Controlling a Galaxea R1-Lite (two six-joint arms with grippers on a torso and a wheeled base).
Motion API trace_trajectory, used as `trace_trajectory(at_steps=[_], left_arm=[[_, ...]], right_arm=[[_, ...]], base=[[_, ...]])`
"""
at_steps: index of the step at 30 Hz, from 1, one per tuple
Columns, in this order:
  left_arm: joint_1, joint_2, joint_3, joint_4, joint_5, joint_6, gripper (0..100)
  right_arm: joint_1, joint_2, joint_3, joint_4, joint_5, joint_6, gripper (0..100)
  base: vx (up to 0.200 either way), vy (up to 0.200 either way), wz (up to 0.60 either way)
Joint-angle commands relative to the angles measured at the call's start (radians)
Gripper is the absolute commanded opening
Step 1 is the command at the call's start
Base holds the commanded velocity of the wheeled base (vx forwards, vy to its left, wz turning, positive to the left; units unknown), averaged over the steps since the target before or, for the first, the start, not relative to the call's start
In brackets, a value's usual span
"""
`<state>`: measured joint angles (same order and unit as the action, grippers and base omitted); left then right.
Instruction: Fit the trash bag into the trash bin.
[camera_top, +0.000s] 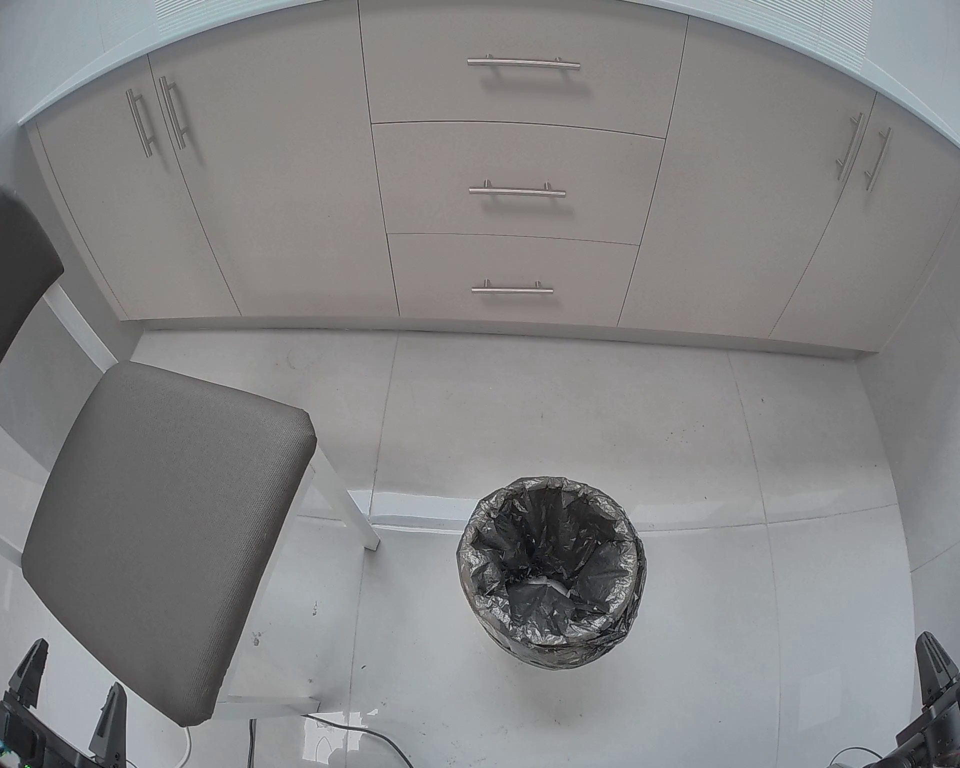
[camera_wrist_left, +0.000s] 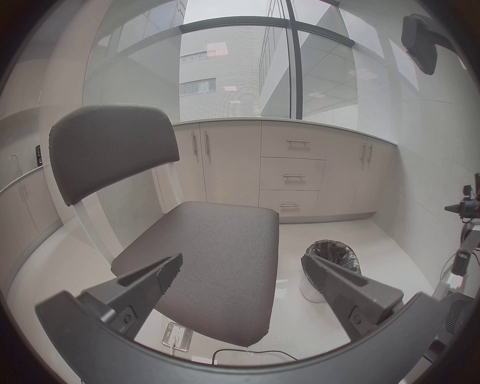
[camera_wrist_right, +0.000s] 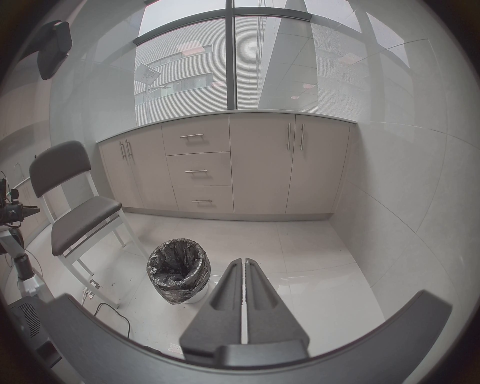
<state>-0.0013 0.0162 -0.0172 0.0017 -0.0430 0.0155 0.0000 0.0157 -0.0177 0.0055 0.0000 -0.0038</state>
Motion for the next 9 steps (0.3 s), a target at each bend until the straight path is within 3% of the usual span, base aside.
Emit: trace_trajectory(at_steps=[1, 9], left_arm=[[0.000, -0.016, 0.017, 0.000, 0.000, 0.000, 100], [0.001, -0.016, 0.017, 0.000, 0.000, 0.000, 100]], right_arm=[[0.000, -0.016, 0.016, 0.001, 0.000, -0.001, 0], [0.000, -0.016, 0.016, 0.001, 0.000, -0.001, 0]], base=[[0.000, 0.000, 0.00], [0.000, 0.000, 0.00]])
